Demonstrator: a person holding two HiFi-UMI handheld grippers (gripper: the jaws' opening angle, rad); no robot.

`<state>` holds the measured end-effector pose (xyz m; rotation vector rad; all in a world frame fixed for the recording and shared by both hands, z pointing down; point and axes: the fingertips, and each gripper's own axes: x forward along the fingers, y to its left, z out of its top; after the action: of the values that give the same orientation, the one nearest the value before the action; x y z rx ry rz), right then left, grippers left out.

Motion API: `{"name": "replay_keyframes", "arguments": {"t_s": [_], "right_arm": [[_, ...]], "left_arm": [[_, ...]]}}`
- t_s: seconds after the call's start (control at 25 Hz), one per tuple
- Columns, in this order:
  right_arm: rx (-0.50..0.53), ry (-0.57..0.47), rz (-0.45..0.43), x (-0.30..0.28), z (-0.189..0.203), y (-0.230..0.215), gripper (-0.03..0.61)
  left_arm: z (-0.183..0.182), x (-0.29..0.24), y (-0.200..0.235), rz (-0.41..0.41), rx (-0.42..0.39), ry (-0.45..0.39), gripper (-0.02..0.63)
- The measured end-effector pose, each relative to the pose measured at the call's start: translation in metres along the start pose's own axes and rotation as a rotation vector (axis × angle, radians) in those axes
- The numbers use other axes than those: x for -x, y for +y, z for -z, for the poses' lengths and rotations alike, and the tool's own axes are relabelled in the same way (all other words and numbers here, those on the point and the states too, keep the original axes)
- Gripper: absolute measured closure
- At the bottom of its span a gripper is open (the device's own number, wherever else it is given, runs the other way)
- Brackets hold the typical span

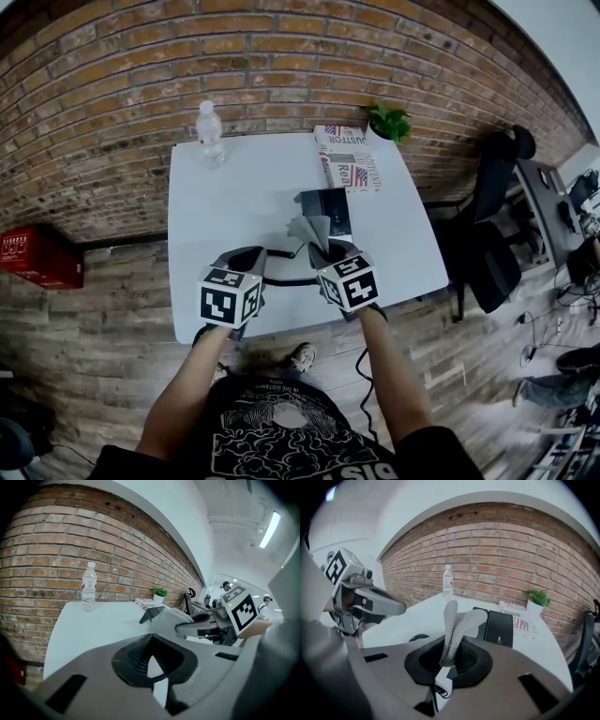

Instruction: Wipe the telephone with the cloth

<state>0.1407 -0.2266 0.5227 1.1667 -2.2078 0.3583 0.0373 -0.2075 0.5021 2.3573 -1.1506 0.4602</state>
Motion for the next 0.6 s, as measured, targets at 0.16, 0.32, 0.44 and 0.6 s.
{"name": "replay_keyframes", "arguments": {"t_s": [0.16, 0.32, 0.44, 0.6], "right_arm": [[-0.004, -0.063, -0.002, 0.009, -0.029, -0.019, 0.568], [0.022, -0.087, 0.005, 0.009, -0.050, -0.042, 0.568], [0.051, -0.092, 0.009, 0.003, -0.065, -0.059, 0.568], [0.089, -0.067, 0.007, -0.010, -0.077, -0.085, 0.568]], "left_arm": [[-0.005, -0.005, -0.001, -0.014, 0.002, -0.007, 0.607], [-0.010, -0.008, 0.005, -0.042, 0.012, -0.016, 0.607], [-0.014, -0.010, 0.009, -0.063, 0.018, -0.023, 0.607], [-0.017, -0.014, 0.012, -0.088, 0.023, -0.024, 0.607]]}}
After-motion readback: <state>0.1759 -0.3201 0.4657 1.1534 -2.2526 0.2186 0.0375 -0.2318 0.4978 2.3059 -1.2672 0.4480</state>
